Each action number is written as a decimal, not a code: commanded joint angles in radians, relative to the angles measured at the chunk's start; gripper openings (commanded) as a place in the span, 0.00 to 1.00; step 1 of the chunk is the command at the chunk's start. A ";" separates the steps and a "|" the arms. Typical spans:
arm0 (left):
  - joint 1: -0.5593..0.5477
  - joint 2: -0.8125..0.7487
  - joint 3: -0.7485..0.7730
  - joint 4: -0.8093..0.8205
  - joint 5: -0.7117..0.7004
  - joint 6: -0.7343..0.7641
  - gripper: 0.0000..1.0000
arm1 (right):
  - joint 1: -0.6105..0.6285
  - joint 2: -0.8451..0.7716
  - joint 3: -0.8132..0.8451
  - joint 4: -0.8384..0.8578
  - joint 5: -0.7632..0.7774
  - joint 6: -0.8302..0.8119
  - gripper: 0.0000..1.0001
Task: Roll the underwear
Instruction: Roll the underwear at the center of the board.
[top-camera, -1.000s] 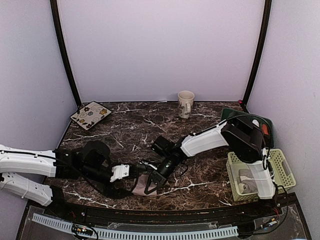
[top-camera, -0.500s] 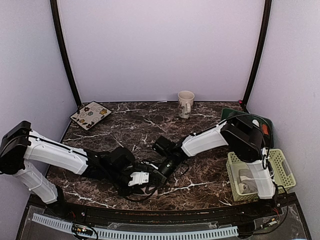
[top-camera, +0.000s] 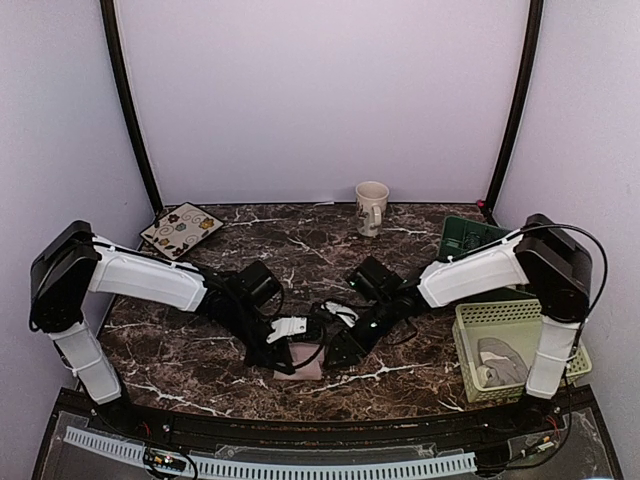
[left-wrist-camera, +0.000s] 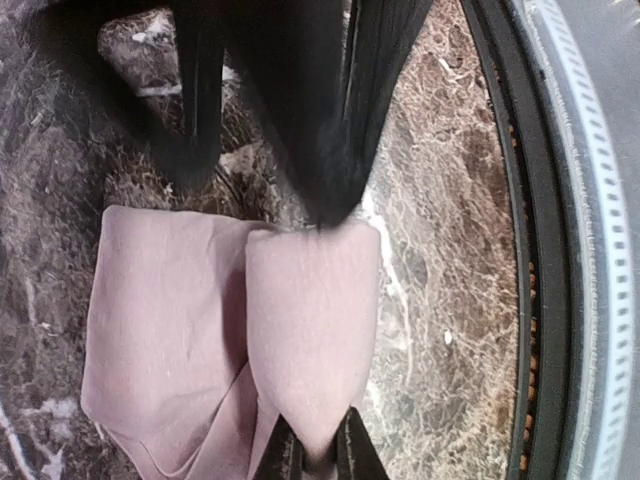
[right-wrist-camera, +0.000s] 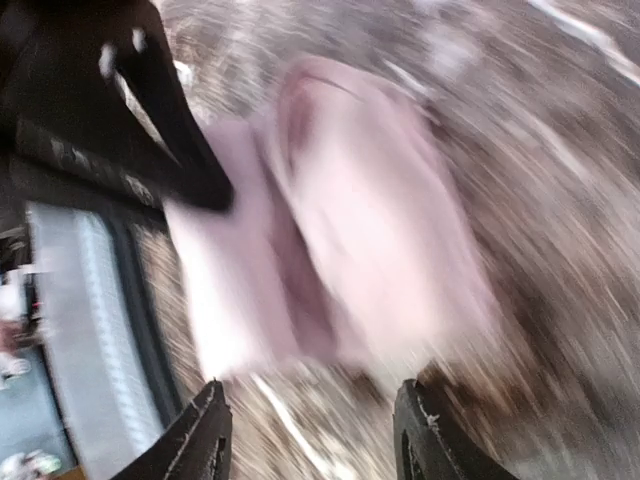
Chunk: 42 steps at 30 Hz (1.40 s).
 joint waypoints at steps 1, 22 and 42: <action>0.061 0.114 0.104 -0.259 0.200 0.043 0.00 | -0.001 -0.170 -0.180 0.161 0.236 -0.057 0.55; 0.105 0.480 0.408 -0.555 0.355 -0.034 0.01 | 0.348 -0.322 -0.313 0.390 0.612 -0.426 0.51; 0.108 0.480 0.410 -0.545 0.358 -0.023 0.14 | 0.352 -0.053 -0.207 0.278 0.670 -0.457 0.19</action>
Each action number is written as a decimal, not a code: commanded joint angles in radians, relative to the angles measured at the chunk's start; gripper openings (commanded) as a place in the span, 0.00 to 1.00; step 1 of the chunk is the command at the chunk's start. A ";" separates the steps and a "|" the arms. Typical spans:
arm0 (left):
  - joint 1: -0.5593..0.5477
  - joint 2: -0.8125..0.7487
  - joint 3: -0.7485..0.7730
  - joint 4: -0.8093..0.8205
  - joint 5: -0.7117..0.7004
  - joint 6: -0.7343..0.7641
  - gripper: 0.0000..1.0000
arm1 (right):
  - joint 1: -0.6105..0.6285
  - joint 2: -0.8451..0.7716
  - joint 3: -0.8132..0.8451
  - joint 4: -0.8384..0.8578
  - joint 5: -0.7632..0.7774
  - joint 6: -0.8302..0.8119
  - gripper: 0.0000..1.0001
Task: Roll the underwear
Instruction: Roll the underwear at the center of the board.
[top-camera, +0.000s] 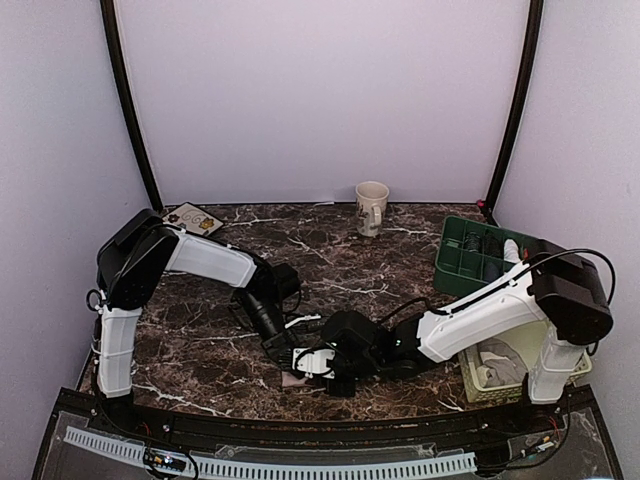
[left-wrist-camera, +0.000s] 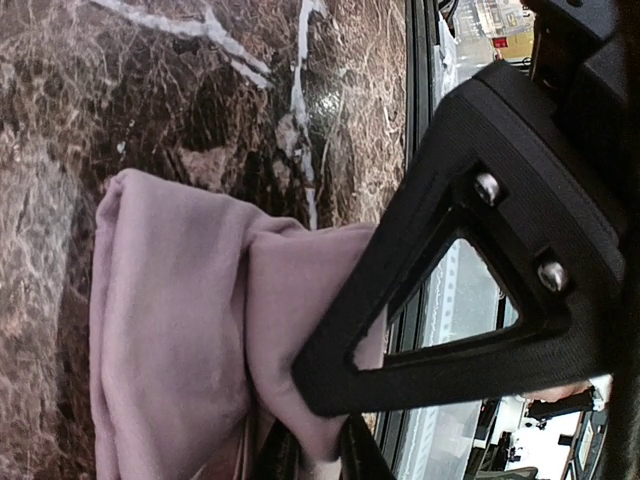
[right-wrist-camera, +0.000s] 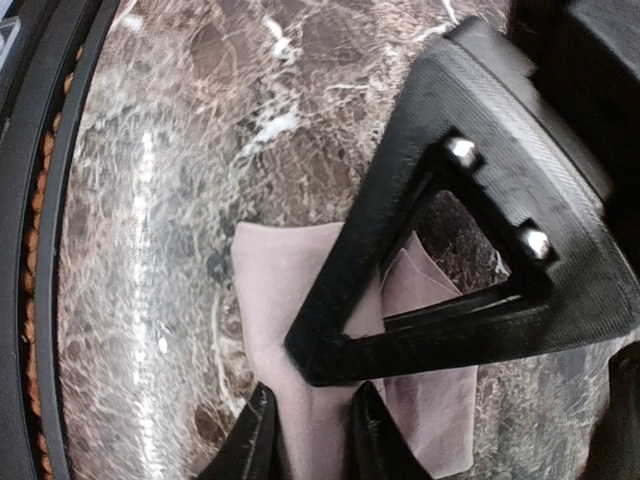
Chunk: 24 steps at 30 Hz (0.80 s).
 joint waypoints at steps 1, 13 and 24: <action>-0.006 0.027 -0.023 -0.022 -0.100 0.024 0.15 | 0.007 0.054 -0.026 -0.079 0.022 0.013 0.16; 0.074 -0.186 -0.147 0.179 -0.150 -0.055 0.48 | -0.029 -0.035 -0.054 -0.112 -0.190 0.171 0.00; 0.149 -0.715 -0.503 0.619 -0.441 -0.117 0.53 | -0.148 0.070 0.058 -0.197 -0.568 0.342 0.00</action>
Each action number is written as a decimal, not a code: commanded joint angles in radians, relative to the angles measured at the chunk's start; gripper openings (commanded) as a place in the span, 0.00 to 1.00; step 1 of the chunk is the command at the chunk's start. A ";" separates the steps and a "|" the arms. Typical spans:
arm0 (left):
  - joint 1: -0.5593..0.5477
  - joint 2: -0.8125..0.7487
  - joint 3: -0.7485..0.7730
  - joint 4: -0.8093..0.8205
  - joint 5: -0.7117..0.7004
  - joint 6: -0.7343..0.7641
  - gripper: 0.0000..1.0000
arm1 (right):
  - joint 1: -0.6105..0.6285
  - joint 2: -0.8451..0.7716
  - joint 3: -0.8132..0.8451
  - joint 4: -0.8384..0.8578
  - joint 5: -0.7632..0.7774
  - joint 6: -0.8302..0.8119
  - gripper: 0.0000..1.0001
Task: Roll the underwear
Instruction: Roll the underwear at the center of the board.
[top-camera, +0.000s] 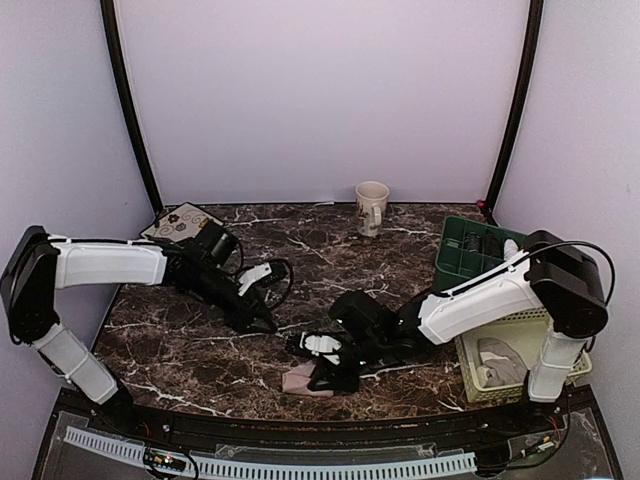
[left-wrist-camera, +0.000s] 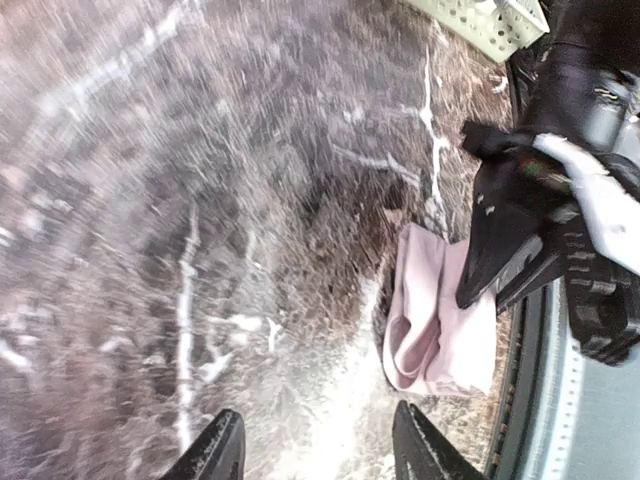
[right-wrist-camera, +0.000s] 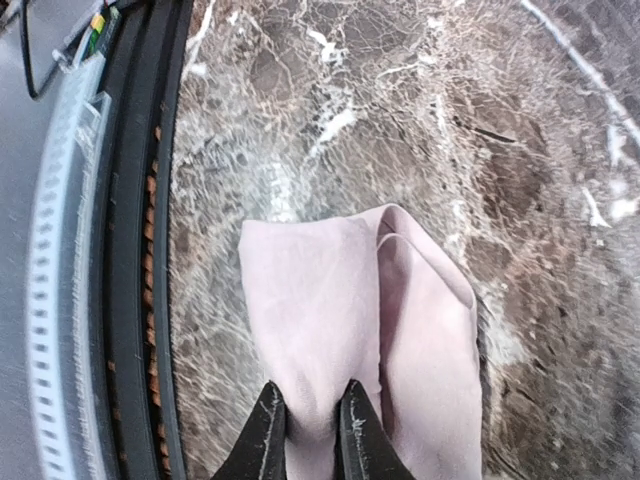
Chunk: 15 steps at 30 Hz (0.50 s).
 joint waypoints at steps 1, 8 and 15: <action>-0.010 -0.206 -0.169 0.221 -0.132 -0.002 0.53 | -0.050 0.101 0.073 -0.143 -0.234 0.125 0.00; -0.184 -0.483 -0.371 0.346 -0.230 0.030 0.62 | -0.133 0.229 0.160 -0.193 -0.454 0.242 0.00; -0.400 -0.428 -0.394 0.385 -0.377 0.069 0.62 | -0.173 0.339 0.217 -0.230 -0.548 0.260 0.00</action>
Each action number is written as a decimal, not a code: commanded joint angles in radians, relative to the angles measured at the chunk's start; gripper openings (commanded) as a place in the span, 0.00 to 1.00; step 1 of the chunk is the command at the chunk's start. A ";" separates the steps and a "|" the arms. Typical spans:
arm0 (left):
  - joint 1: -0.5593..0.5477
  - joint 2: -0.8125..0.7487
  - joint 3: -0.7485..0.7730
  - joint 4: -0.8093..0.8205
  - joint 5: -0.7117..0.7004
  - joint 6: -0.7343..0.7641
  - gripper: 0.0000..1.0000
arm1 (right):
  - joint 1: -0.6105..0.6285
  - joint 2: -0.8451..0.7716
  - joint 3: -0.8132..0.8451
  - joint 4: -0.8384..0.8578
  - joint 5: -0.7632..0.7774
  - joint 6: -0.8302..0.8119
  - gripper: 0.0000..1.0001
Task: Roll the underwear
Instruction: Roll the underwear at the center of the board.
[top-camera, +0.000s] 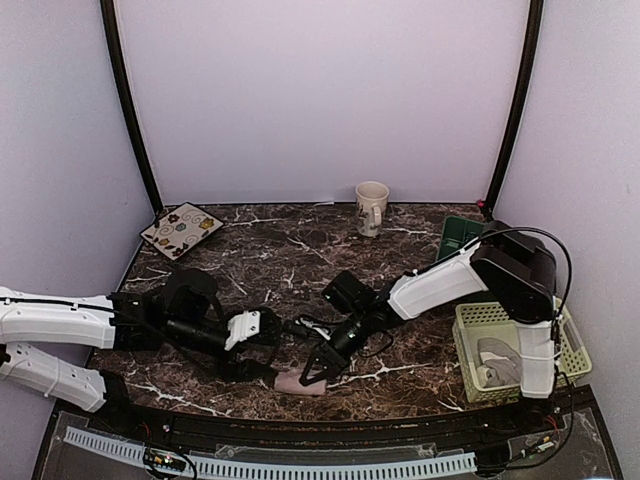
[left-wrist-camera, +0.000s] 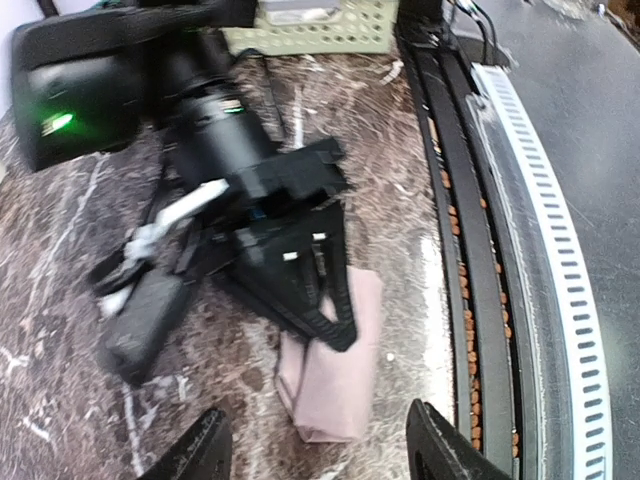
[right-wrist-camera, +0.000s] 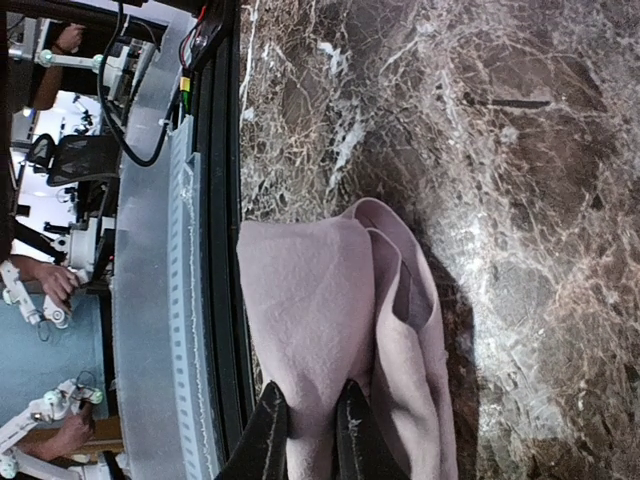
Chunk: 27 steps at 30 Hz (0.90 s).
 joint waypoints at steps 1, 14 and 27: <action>-0.071 0.062 -0.009 0.071 -0.115 0.040 0.62 | -0.014 0.089 -0.010 -0.108 -0.025 0.027 0.00; -0.148 0.419 0.135 0.076 -0.178 0.070 0.58 | -0.042 0.148 0.028 -0.152 -0.003 -0.017 0.00; -0.097 0.567 0.326 -0.291 0.104 0.053 0.03 | -0.088 -0.100 -0.124 0.005 0.213 0.040 0.34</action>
